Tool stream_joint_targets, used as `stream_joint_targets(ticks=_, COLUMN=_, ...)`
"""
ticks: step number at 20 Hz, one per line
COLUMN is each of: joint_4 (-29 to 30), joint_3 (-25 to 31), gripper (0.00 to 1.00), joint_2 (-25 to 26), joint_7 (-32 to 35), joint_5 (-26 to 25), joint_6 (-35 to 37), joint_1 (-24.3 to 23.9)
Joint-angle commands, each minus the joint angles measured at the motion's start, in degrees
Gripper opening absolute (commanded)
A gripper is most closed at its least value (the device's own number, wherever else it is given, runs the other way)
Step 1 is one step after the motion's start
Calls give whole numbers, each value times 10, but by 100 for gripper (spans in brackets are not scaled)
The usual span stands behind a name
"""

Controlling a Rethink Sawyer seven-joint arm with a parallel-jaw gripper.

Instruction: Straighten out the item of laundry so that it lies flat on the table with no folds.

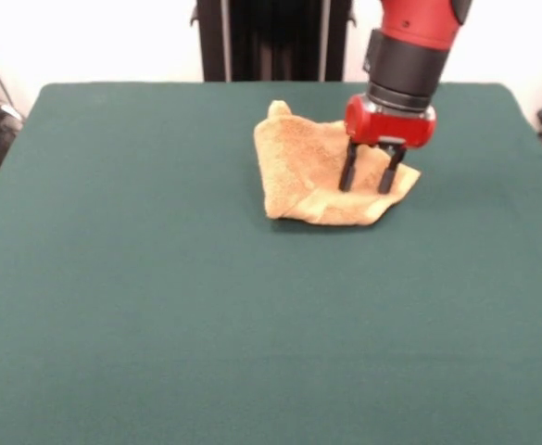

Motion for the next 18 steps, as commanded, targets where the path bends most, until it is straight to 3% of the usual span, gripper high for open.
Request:
stream_joint_targets(ticks=1, joint_4=59, joint_3=61, gripper=100, joint_2=-11, joint_7=168, joint_5=54, joint_6=25, joint_1=-3)
stream_joint_targets(ticks=4, joint_4=58, joint_3=57, gripper=100, joint_2=-35, joint_7=156, joint_5=56, joint_6=59, joint_1=-6)
stream_joint_targets(ticks=10, joint_4=30, joint_3=59, gripper=100, joint_2=-17, joint_7=140, joint_5=55, joint_6=66, joint_1=-17)
stream_joint_targets(ticks=14, joint_4=36, joint_3=57, gripper=100, joint_2=-42, joint_7=132, joint_5=53, joint_6=94, joint_1=-15)
stream_joint_targets(ticks=18, joint_4=7, joint_3=64, gripper=100, joint_2=5, joint_7=122, joint_5=45, joint_6=62, joint_1=-28)
